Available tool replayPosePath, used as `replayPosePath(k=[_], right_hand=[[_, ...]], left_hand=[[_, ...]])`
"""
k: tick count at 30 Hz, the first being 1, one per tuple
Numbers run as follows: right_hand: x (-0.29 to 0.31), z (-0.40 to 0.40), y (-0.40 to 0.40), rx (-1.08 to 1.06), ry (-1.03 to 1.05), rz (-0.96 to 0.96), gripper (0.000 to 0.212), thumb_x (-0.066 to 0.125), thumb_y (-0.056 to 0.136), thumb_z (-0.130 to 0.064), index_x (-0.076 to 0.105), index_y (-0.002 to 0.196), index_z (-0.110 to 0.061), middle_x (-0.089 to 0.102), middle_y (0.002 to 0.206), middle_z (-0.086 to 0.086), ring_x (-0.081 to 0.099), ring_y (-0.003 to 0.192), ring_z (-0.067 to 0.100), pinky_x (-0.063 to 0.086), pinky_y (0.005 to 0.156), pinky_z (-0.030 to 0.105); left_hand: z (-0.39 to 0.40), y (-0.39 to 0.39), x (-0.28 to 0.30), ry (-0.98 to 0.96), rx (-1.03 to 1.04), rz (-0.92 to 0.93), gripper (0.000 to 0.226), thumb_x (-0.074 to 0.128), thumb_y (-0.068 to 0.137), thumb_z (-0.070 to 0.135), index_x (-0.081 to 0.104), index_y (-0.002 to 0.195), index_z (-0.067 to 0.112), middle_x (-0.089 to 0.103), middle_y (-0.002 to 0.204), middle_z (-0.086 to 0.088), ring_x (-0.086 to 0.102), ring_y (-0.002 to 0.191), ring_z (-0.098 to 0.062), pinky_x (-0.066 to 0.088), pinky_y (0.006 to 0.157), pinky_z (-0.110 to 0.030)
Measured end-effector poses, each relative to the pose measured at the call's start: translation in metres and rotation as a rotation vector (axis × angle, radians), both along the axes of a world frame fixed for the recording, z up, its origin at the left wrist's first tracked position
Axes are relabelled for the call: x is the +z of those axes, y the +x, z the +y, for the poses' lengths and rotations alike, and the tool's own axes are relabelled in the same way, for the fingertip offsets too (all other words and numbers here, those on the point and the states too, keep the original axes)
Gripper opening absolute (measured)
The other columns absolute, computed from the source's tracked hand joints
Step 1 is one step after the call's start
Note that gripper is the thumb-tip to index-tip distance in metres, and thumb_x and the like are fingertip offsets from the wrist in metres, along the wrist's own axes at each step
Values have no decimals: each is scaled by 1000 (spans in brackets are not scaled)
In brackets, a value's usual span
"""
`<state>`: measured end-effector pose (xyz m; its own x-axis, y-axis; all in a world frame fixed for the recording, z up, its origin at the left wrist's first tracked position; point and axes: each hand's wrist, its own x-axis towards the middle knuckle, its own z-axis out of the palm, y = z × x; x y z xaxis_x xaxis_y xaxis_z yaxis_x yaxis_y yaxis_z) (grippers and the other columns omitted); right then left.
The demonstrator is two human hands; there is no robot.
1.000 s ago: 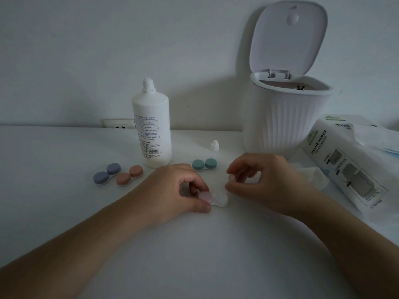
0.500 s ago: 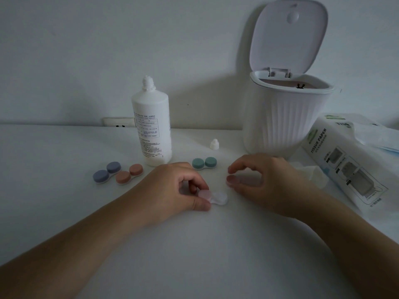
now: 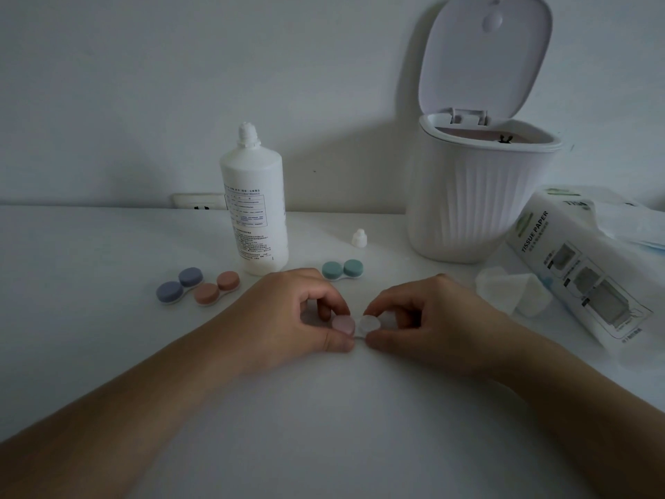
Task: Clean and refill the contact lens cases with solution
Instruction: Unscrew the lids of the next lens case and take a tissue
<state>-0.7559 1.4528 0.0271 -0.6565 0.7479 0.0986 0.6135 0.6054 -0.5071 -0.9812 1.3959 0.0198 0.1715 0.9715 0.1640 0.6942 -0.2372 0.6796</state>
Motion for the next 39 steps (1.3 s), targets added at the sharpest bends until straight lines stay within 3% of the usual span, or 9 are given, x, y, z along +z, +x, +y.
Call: replayPosePath(k=[3, 11, 18, 24, 26, 29, 33, 35, 39], right_hand=[[-1, 1, 0, -10, -31, 32, 18, 76, 77, -46, 74, 94, -39, 57, 62, -19, 52, 56, 1, 40, 57, 19], [-1, 0, -2, -21, -83, 73, 21, 78, 76, -44, 76, 93, -32, 56, 58, -16, 50, 53, 1, 41, 57, 19], [-2, -4, -3, -22, -84, 108, 21, 81, 74, -46, 73, 80, -28, 57, 58, -16, 49, 51, 0, 40, 52, 15], [-2, -4, -2, -13, -83, 115, 21, 81, 74, -44, 75, 85, -28, 56, 56, -16, 48, 50, 1, 39, 52, 14], [-1, -3, -2, -6, -82, 112, 19, 81, 75, -42, 75, 86, -28, 56, 55, -17, 49, 50, 0, 40, 54, 14], [-2, -3, -1, 1, -83, 104, 18, 81, 76, -41, 74, 88, -29, 57, 56, -17, 50, 51, 1, 41, 55, 14], [-2, -2, 1, 2, -109, 100, 16, 80, 77, -41, 74, 88, -31, 57, 57, -15, 49, 50, 1, 40, 53, 14], [-1, -2, 0, 6, -111, 95, 17, 80, 77, -41, 74, 88, -30, 57, 57, -15, 49, 50, 1, 40, 54, 14], [0, -1, -1, 7, -102, 82, 18, 80, 77, -42, 74, 88, -30, 57, 57, -16, 50, 51, 1, 40, 54, 14]], left_hand=[[0, 0, 0, -4, -23, 18, 28, 91, 69, 35, 78, 93, 37, 62, 92, 20, 59, 86, 7, 38, 71, -5], [0, 2, -4, 34, 10, -24, 21, 92, 67, 34, 81, 85, 33, 67, 93, 19, 63, 89, -2, 41, 70, -8], [-1, 5, -7, 82, 56, -4, 17, 90, 69, 39, 77, 79, 33, 64, 89, 19, 57, 71, 5, 38, 62, -8], [1, 5, -10, 95, 76, 35, 38, 91, 57, 53, 68, 77, 32, 60, 84, 14, 55, 76, -2, 38, 62, -14], [-1, 4, -8, 71, 61, 56, 46, 91, 54, 57, 66, 87, 36, 59, 87, 18, 53, 75, 3, 37, 62, -13], [-6, 1, -6, 32, -4, -47, 46, 90, 71, 39, 66, 110, 42, 60, 80, 34, 48, 57, 5, 35, 54, -6], [-11, 0, -8, 75, -34, -142, 33, 81, 85, 22, 70, 111, 40, 64, 64, 10, 58, 58, 3, 40, 60, -10], [-10, 1, -9, 84, 6, -107, 31, 82, 83, 27, 71, 106, 43, 58, 60, 18, 49, 52, -5, 39, 58, -19], [-8, -1, -7, 84, 7, -46, 45, 90, 68, 41, 69, 107, 42, 59, 83, 28, 44, 56, -3, 35, 56, -13]])
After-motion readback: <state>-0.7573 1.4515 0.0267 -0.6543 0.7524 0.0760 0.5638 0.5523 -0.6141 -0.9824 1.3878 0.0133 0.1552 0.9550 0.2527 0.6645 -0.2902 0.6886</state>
